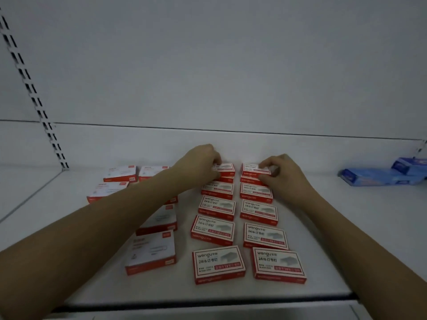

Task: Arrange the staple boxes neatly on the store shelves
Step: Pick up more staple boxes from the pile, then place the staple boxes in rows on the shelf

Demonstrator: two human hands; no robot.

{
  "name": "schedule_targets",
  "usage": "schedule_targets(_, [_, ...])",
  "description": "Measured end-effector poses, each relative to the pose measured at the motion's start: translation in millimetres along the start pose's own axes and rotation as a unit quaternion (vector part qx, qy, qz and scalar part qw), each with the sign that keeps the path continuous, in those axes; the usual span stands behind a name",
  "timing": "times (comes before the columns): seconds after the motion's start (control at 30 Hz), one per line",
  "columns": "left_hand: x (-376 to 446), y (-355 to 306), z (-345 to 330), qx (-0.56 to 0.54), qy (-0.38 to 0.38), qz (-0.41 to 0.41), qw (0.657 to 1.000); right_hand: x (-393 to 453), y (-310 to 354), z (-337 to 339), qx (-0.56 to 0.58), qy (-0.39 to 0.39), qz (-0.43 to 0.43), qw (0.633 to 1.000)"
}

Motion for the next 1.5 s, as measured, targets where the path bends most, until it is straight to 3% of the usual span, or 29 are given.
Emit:
schedule_targets(0.33, [-33.3,-12.5,45.3,0.052,-0.027,0.047,0.997,-14.1,37.8,37.8,-0.008,-0.078,0.065,0.995])
schedule_targets(0.43, [-61.6,-17.7,59.1,0.065,-0.037,0.076,0.994,-26.7,65.3,44.2,0.003,-0.049,0.089,0.995])
schedule_targets(0.63, [-131.4,-20.7,77.0,0.105,-0.039,0.165,0.980,-63.5,125.6,26.1,-0.016,0.081,0.130,0.988])
schedule_targets(1.03, [-302.0,42.4,137.6,0.038,-0.086,0.350,0.932,-128.8,258.4,-57.2,-0.045,0.202,0.191,0.959])
schedule_targets(1.5, [-564.4,212.3,215.5,0.039,-0.130,0.457,0.879,-224.4,519.1,-250.3,-0.044,0.289,0.288,0.912])
Point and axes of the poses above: each hand's wrist, its own x-axis towards the middle knuckle, its own z-axis out of the back of the hand, y = z × x, the point moved 6 cm from there along x, towards the middle knuckle, and after that the axes turned 3 degrees about y, right-handed, at the moved point
